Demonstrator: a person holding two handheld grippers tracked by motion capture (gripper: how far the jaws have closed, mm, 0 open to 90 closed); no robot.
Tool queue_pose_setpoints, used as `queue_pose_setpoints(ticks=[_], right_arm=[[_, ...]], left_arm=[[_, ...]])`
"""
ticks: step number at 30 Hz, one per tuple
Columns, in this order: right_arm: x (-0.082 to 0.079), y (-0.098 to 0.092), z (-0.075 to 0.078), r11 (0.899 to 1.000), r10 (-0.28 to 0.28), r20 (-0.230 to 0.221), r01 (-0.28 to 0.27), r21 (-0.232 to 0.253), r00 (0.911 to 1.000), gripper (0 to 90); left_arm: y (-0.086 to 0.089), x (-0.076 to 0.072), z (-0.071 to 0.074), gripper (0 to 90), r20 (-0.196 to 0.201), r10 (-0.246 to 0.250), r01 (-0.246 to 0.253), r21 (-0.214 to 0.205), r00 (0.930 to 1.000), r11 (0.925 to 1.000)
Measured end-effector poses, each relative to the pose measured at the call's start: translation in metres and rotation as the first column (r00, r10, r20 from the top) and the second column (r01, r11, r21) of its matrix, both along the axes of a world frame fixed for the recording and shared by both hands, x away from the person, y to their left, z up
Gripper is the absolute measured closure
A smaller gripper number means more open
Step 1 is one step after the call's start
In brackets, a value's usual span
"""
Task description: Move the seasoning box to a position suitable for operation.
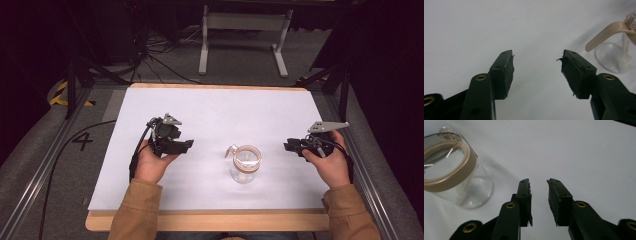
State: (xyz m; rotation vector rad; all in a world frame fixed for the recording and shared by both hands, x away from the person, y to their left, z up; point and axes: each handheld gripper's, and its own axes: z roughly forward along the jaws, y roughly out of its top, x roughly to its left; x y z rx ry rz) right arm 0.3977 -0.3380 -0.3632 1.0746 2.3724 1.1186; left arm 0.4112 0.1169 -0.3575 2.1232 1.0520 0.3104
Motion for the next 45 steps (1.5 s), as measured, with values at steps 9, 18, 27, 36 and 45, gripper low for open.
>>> queue_pose_setpoints(ticks=[9, 18, 27, 36, 45], right_arm=[[-0.002, 0.007, -0.002, 0.999, 0.031, 0.011, -0.031, 0.021, 0.9995, 71.5], [-0.006, 0.021, -0.003, 0.997, 0.073, 0.012, -0.073, 0.034, 0.9973, 72.5], [-0.009, 0.032, -0.005, 0.994, 0.11, 0.013, -0.11, 0.023, 0.9938, 73.4], [-0.017, 0.035, -0.011, 0.993, 0.118, 0.003, -0.118, 0.01, 0.993, 73.8], [-0.026, 0.03, -0.014, 0.995, 0.101, -0.007, -0.101, 0.005, 0.9948, 73.9]], left_arm=[[0.01, -0.001, 0.005, 56.7, 0.068, -0.013, 0.021, -0.116, 0.9976, 0.993], [0.014, 0.0, -0.005, 61.1, 0.024, -0.084, 0.087, -0.418, 0.9962, 0.9043], [-0.007, -0.008, 0.0, 73.0, 0.109, -0.136, 0.167, -0.369, 0.9847, 0.9142], [-0.04, -0.005, -0.003, 89.6, 0.129, -0.196, 0.228, -0.319, 0.972, 0.9197], [-0.063, -0.002, -0.005, 89.7, 0.147, -0.243, 0.276, -0.272, 0.9587, 0.922]])
